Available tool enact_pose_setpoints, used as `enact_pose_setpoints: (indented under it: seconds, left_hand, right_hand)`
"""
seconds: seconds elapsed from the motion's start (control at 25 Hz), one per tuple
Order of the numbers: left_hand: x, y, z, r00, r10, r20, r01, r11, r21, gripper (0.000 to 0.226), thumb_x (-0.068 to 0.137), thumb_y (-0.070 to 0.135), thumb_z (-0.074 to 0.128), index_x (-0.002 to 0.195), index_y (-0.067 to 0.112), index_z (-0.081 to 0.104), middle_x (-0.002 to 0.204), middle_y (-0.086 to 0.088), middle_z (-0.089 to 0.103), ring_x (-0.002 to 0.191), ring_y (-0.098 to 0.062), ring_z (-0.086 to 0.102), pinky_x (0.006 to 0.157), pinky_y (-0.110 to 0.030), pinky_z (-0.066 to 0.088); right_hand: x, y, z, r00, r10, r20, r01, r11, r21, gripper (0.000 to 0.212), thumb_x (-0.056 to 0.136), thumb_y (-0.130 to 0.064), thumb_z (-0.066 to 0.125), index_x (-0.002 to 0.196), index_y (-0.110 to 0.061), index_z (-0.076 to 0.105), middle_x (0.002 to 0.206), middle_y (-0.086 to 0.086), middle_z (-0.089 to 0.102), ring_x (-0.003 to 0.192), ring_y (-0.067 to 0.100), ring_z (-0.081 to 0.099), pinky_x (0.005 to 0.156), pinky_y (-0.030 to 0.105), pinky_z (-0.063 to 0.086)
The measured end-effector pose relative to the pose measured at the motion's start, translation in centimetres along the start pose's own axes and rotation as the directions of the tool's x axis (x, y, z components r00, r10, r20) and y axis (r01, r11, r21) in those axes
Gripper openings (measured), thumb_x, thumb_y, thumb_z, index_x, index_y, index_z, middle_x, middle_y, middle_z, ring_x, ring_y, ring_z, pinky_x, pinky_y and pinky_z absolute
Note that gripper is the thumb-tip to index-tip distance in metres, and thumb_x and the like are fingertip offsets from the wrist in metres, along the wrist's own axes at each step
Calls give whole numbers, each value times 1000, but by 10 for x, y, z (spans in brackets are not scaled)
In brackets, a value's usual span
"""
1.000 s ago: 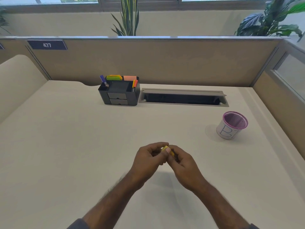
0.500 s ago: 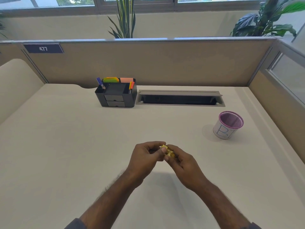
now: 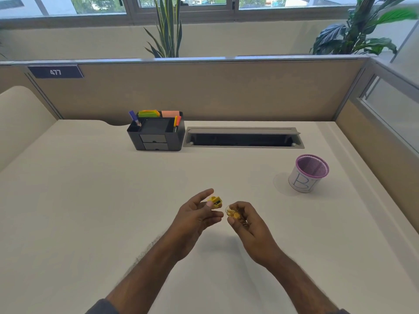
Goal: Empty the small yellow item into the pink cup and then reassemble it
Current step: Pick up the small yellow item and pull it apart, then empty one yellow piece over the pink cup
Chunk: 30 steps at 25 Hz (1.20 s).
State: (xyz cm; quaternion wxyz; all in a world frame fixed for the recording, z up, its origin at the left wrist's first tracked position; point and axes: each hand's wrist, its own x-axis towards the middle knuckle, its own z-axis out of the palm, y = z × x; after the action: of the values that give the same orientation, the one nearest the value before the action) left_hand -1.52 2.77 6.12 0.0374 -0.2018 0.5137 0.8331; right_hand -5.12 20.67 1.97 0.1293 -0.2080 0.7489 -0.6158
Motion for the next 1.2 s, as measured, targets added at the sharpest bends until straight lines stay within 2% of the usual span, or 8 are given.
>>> enact_pose_setpoints:
  seconds: [0.2,0.32,0.44,0.6,0.8,0.96,1.12,1.2]
  left_hand:
    - [11,-17,-16,995,69,-68,-61,993,104,22,89,14,70,111,10,71,101,-14,74,85,-23,72,77,-28,59]
    - [20,-30,-27,971,168,-167,-105,937,334,27,76,12,84,99,14,70,99,-5,77,95,-19,71,85,-32,57]
    - [29,-47,-41,905,358,-230,-140,760,634,24,75,19,84,90,28,67,95,14,75,97,2,66,85,-24,49]
    - [37,-70,-62,853,497,-158,-135,504,853,16,82,23,78,95,25,69,110,16,73,131,-21,56,106,-42,42]
    - [43,-77,-69,836,528,-152,-130,458,879,26,79,28,80,100,27,66,107,24,63,141,-27,45,105,-34,35]
    - [39,-74,-70,832,538,-135,-140,439,888,49,73,33,85,115,23,62,129,8,64,137,-23,48,111,-39,38]
    - [39,-73,-48,719,693,-53,-218,298,929,45,82,39,68,121,19,61,142,-1,57,141,-23,44,113,-40,35]
    - [48,-73,-25,712,699,67,-263,177,948,48,86,41,62,128,19,59,147,0,54,145,-22,39,117,-42,34]
  right_hand:
    - [-1,3,-2,995,4,-101,-8,999,-35,20,92,-18,67,108,-30,65,108,-8,62,99,7,57,79,10,44]
    - [0,5,-5,986,6,-166,-25,994,-109,21,89,-23,70,108,-32,68,104,-3,58,98,11,53,76,9,40]
    - [0,6,-7,976,6,-216,-25,996,-81,22,86,-20,73,106,-29,70,93,-6,58,81,5,53,71,10,40]
    - [-2,11,-12,967,47,-250,-57,998,-33,23,84,-18,76,102,-31,69,94,-5,65,82,14,59,66,23,48]
    - [-3,13,-13,961,87,-263,-98,995,-28,24,84,-18,76,100,-34,68,95,-5,69,87,21,62,61,24,46]
    - [-3,12,-15,960,107,-258,-112,994,-7,21,86,-16,74,100,-29,68,96,-5,71,92,15,65,56,15,44]
    - [-2,12,-26,948,130,-291,-120,991,54,20,90,-13,67,102,-28,64,98,-1,72,91,16,68,61,14,49]
    - [0,11,-36,937,126,-325,-114,992,56,22,92,-14,64,107,-30,62,102,-1,71,93,19,67,67,22,54]
